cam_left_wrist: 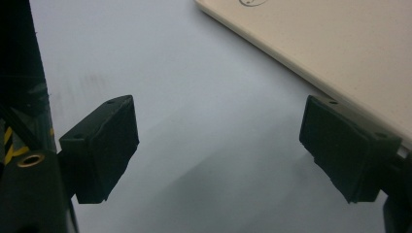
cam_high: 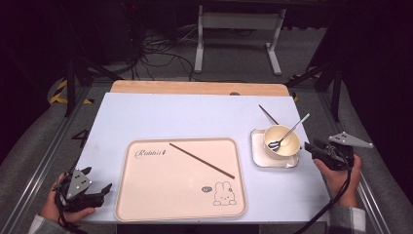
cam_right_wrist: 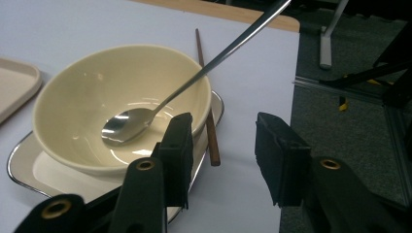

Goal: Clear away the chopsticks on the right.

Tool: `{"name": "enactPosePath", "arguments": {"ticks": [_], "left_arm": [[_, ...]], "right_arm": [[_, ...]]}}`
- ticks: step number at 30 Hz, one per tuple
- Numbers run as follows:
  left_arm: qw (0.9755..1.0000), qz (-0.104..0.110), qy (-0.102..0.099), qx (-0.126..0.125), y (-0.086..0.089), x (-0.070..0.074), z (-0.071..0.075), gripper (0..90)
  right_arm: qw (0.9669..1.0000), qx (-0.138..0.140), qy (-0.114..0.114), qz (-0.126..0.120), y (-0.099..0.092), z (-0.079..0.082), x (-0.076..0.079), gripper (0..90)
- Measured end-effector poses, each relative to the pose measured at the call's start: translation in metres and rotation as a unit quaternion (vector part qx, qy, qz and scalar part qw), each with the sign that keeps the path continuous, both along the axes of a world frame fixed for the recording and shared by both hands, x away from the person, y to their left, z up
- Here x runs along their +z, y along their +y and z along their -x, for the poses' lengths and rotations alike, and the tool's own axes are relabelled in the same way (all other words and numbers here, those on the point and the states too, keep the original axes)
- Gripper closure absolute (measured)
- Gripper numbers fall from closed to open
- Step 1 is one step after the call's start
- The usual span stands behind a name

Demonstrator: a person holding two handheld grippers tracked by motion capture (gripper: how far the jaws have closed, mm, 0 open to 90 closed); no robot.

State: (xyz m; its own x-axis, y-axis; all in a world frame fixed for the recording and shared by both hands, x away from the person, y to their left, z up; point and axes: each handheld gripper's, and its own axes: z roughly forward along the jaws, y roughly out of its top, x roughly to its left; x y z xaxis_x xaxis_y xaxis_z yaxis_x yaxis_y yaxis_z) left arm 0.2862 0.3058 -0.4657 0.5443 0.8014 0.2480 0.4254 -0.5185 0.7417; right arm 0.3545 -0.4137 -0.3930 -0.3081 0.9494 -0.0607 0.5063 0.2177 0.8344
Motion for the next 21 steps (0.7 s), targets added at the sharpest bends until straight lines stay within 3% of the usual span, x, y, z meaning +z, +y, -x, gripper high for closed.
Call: {"name": "enactPosePath", "arguments": {"ticks": [5,9,12,21], "left_arm": [[1.0000,0.000,-0.001,0.000,-0.001,0.000,0.000,15.0],[1.0000,-0.002,0.000,-0.003,-0.001,0.000,0.000,15.0],[1.0000,-0.002,-0.001,-0.003,-0.002,0.000,0.000,14.9],[1.0000,-0.002,0.002,-0.004,-0.002,-0.001,-0.001,15.0]], "right_arm": [[0.9993,-0.005,0.036,0.008,-0.006,-0.010,-0.018,58.0],[0.9985,-0.004,0.055,-0.001,-0.011,-0.014,-0.025,56.6],[0.9982,-0.002,0.060,-0.005,-0.012,-0.017,-0.027,56.0],[0.9963,0.004,0.083,0.018,-0.005,-0.031,-0.034,55.3]]}}
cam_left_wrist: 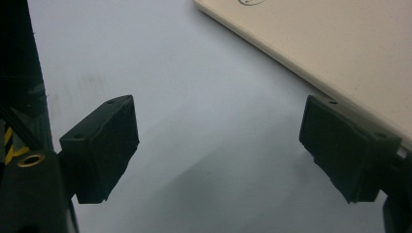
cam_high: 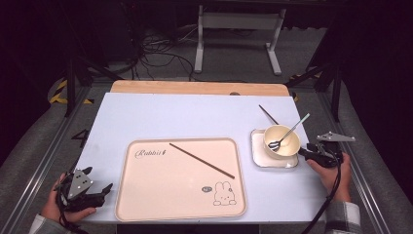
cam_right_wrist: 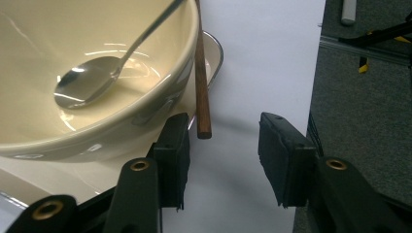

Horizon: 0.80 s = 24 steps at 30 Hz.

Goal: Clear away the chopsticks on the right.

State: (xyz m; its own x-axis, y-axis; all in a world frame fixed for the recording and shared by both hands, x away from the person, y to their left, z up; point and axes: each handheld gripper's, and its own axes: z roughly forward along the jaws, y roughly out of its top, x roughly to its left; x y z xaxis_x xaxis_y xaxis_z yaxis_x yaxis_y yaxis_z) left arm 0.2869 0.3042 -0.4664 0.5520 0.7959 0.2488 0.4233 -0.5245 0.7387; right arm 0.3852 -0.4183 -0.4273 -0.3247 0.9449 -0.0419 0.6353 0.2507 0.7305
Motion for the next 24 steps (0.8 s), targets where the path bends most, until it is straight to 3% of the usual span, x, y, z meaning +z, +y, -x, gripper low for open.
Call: {"name": "enactPosePath", "arguments": {"ticks": [8,16,19,24], "left_arm": [[1.0000,-0.001,0.001,0.000,-0.001,-0.001,0.000,15.0],[1.0000,0.003,0.005,-0.003,-0.001,-0.001,-0.001,15.1],[1.0000,0.003,0.006,-0.002,-0.001,-0.001,-0.001,15.1],[1.0000,0.001,0.005,-0.001,-0.001,-0.001,-0.001,15.1]], "right_arm": [[0.9998,-0.001,0.012,0.017,0.005,-0.014,-0.004,57.0],[0.9995,0.012,0.014,0.025,0.008,-0.028,-0.007,71.3],[0.9993,0.027,0.015,0.021,0.010,-0.029,-0.008,82.7],[0.9993,0.028,0.008,0.022,0.010,-0.026,-0.006,83.9]]}}
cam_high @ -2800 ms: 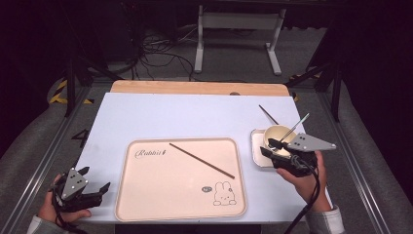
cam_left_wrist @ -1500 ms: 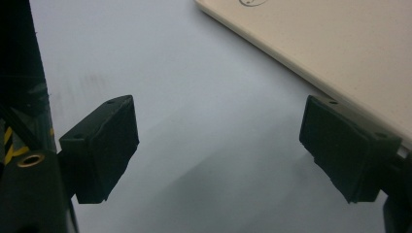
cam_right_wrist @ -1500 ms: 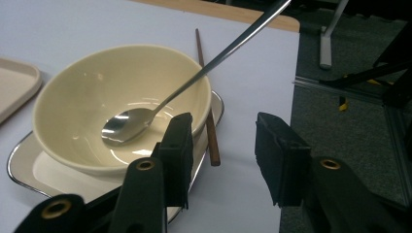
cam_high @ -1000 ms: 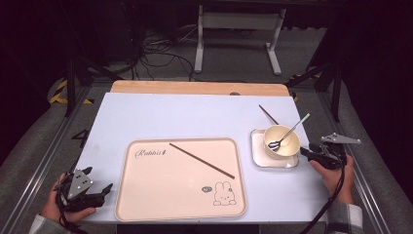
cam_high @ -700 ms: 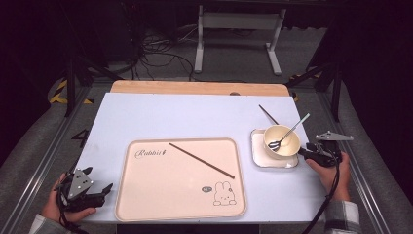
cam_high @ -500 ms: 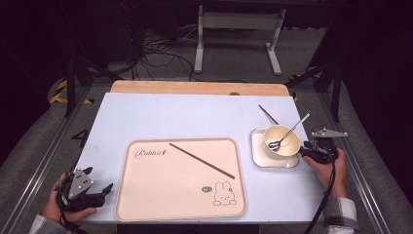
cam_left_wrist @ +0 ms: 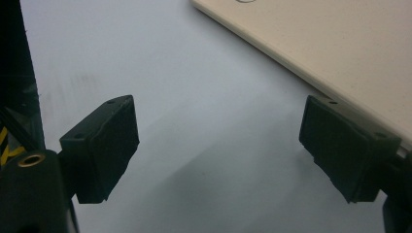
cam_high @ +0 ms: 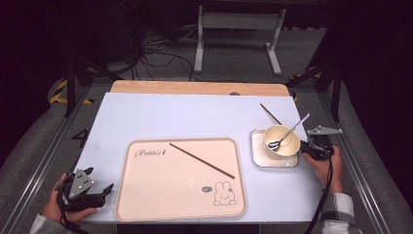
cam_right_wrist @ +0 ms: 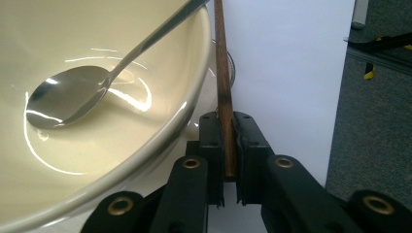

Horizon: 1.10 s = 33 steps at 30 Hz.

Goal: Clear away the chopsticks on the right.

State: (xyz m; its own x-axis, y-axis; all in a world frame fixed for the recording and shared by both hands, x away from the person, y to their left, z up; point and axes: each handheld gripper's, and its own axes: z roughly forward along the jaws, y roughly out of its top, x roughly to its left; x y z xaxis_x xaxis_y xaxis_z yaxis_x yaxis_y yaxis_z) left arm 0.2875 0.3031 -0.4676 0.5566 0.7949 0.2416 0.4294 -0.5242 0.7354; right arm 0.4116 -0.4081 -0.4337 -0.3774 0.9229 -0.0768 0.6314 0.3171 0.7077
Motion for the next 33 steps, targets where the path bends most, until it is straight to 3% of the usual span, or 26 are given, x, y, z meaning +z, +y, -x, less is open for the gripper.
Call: {"name": "enactPosePath", "arguments": {"ticks": [16,21,33], "left_arm": [[1.0000,0.003,-0.003,0.001,0.001,0.001,-0.001,15.1],[0.9999,0.013,-0.008,0.001,0.001,0.002,0.000,15.0],[0.9999,0.012,-0.008,0.003,0.002,0.002,0.000,15.0]], "right_arm": [[0.9983,-0.034,-0.046,-0.010,-0.014,0.013,0.019,84.1],[0.9971,-0.040,-0.062,-0.017,-0.017,0.016,0.026,84.1],[0.9932,-0.056,-0.096,-0.033,-0.023,0.024,0.043,84.1]]}}
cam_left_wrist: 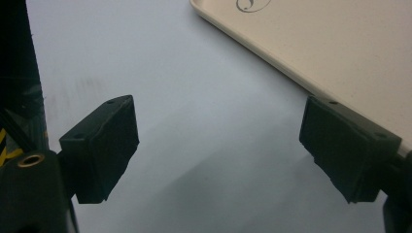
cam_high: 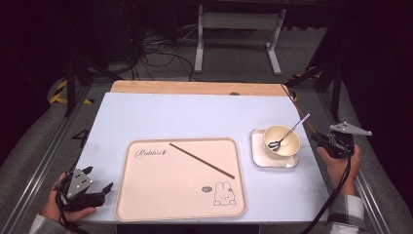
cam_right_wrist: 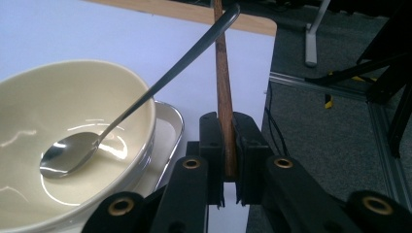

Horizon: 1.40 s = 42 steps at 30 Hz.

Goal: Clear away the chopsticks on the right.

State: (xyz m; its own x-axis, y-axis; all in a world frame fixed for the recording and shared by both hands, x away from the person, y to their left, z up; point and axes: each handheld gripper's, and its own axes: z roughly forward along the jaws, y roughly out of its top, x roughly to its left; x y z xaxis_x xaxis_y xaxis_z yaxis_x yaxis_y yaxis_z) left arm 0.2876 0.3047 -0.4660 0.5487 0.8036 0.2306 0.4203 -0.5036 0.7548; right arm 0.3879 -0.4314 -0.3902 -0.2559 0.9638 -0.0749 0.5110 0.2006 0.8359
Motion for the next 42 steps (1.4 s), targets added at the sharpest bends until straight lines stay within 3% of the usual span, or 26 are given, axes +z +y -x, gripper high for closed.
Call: {"name": "enactPosePath", "arguments": {"ticks": [5,14,22,23,33,38,40,42], "left_arm": [[1.0000,0.000,0.000,0.000,0.000,0.000,0.000,15.0],[1.0000,0.001,-0.001,0.001,0.000,0.000,0.000,15.1],[1.0000,0.005,-0.002,0.000,0.001,0.001,0.001,15.1],[1.0000,0.004,-0.003,-0.001,0.001,0.001,0.001,15.0],[1.0000,0.001,-0.008,0.002,0.002,0.002,0.001,15.0],[1.0000,0.003,-0.008,0.003,0.002,0.002,0.002,14.9],[1.0000,0.005,-0.007,0.003,0.002,0.002,0.002,14.9],[1.0000,0.005,-0.008,0.003,0.002,0.002,0.002,14.9]], "right_arm": [[0.9996,-0.012,-0.022,-0.013,-0.005,0.006,0.010,84.1],[0.9980,-0.003,-0.058,-0.024,-0.007,0.019,0.028,84.2],[0.9962,0.043,-0.073,-0.021,0.015,0.029,0.039,84.2],[0.9953,0.059,-0.075,-0.020,0.022,0.033,0.041,84.1],[0.9884,0.123,-0.086,-0.025,0.051,0.048,0.047,84.2],[0.9820,0.164,-0.091,-0.025,0.072,0.057,0.051,84.2],[0.9775,0.189,-0.087,-0.032,0.083,0.060,0.050,84.2],[0.9763,0.196,-0.085,-0.031,0.087,0.061,0.049,84.2]]}}
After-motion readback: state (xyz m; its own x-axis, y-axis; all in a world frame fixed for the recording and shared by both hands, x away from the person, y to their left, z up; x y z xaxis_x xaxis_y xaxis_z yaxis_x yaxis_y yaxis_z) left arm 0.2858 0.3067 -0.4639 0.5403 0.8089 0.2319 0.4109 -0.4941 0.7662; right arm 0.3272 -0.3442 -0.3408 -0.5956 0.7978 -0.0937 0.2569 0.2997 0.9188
